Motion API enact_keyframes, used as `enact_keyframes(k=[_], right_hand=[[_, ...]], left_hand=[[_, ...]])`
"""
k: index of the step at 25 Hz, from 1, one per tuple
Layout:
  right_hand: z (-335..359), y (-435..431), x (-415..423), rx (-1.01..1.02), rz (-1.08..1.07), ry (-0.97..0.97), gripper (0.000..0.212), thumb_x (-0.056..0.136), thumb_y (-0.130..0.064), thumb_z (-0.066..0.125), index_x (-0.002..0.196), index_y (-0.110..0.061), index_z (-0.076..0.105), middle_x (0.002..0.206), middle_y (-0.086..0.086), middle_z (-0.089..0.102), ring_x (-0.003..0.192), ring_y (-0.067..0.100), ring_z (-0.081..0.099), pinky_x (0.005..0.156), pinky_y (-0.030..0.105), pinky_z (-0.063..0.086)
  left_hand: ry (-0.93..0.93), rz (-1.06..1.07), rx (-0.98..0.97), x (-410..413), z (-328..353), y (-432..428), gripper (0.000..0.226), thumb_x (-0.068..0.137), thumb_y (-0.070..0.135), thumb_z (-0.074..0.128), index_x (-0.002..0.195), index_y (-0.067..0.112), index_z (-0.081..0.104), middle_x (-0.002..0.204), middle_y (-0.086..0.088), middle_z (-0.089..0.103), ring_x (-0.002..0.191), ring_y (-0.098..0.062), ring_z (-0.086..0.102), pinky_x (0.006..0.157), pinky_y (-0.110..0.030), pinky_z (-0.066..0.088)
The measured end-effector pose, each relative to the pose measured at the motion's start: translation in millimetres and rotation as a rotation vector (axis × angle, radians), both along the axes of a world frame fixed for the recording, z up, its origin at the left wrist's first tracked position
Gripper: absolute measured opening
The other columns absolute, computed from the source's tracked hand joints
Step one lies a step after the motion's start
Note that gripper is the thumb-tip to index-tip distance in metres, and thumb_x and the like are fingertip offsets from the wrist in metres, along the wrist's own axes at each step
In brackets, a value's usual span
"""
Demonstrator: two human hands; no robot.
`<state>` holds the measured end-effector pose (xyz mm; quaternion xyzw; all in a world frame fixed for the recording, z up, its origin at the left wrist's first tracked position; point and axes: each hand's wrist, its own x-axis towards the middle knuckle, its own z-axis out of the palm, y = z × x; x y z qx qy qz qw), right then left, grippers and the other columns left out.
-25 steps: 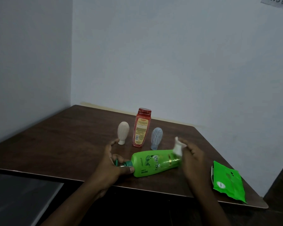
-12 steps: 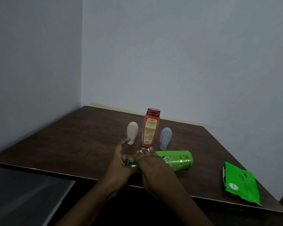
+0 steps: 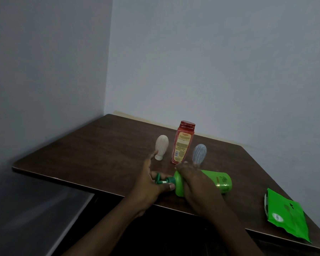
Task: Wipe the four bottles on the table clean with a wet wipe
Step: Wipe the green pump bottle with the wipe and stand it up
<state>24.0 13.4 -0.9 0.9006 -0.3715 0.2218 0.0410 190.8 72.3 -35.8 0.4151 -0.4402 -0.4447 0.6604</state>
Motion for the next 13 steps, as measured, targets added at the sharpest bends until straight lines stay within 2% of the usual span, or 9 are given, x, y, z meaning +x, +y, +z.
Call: enact_keyframes(k=[2, 4, 7, 10, 11, 13], right_hand=[[-9, 9, 6, -0.056, 0.096, 0.031, 0.055, 0.092, -0.022, 0.03, 0.146, -0.018, 0.04, 0.153, 0.002, 0.04, 0.146, 0.02, 0.026, 0.121, 0.035, 0.018], [-23, 18, 3, -0.122, 0.148, -0.013, 0.058, 0.088, -0.011, 0.039, 0.147, -0.013, 0.04, 0.153, 0.003, 0.039, 0.146, 0.015, 0.024, 0.121, 0.03, 0.013], [-43, 36, -9, -0.117, 0.142, -0.102, 0.062, 0.083, -0.007, 0.041, 0.146, -0.008, 0.041, 0.154, 0.004, 0.036, 0.147, 0.012, 0.023, 0.119, 0.032, 0.02], [-54, 51, -24, -0.164, 0.201, -0.07, 0.062, 0.08, -0.005, 0.039, 0.141, -0.004, 0.047, 0.151, 0.007, 0.041, 0.143, 0.019, 0.035, 0.113, 0.04, 0.032], [-55, 56, -31, -0.171, 0.233, -0.09, 0.059, 0.081, -0.003, 0.04, 0.139, -0.005, 0.05, 0.149, 0.007, 0.045, 0.141, 0.019, 0.039, 0.112, 0.04, 0.034], [-44, 62, -43, -0.118, 0.247, -0.261, 0.047, 0.089, -0.005, 0.045, 0.135, -0.007, 0.055, 0.141, 0.004, 0.055, 0.133, 0.011, 0.048, 0.112, 0.031, 0.036]], left_hand=[[0.031, 0.006, 0.001, -1, 3, 2, 0.112, 0.074, -0.02, 0.078, 0.149, 0.047, 0.029, 0.081, -0.004, 0.078, 0.086, -0.019, 0.078, 0.077, -0.033, 0.061], [0.051, 0.021, 0.015, 0, 5, 2, 0.115, 0.074, -0.019, 0.079, 0.15, 0.049, 0.026, 0.088, -0.008, 0.079, 0.088, -0.023, 0.078, 0.076, -0.034, 0.062], [0.041, 0.034, 0.026, 2, 7, 3, 0.118, 0.075, -0.016, 0.08, 0.149, 0.054, 0.021, 0.085, -0.012, 0.079, 0.084, -0.023, 0.079, 0.073, -0.034, 0.062], [0.12, 0.044, 0.002, 1, 7, 4, 0.112, 0.078, -0.021, 0.075, 0.149, 0.049, 0.024, 0.074, -0.009, 0.076, 0.075, -0.02, 0.077, 0.067, -0.033, 0.063], [0.14, 0.039, -0.001, 0, 6, 4, 0.11, 0.078, -0.022, 0.074, 0.149, 0.047, 0.025, 0.074, -0.009, 0.076, 0.074, -0.02, 0.077, 0.065, -0.033, 0.063], [0.15, 0.032, 0.004, -2, 3, 4, 0.108, 0.079, -0.022, 0.073, 0.15, 0.044, 0.026, 0.072, -0.008, 0.075, 0.073, -0.019, 0.077, 0.066, -0.034, 0.063]])
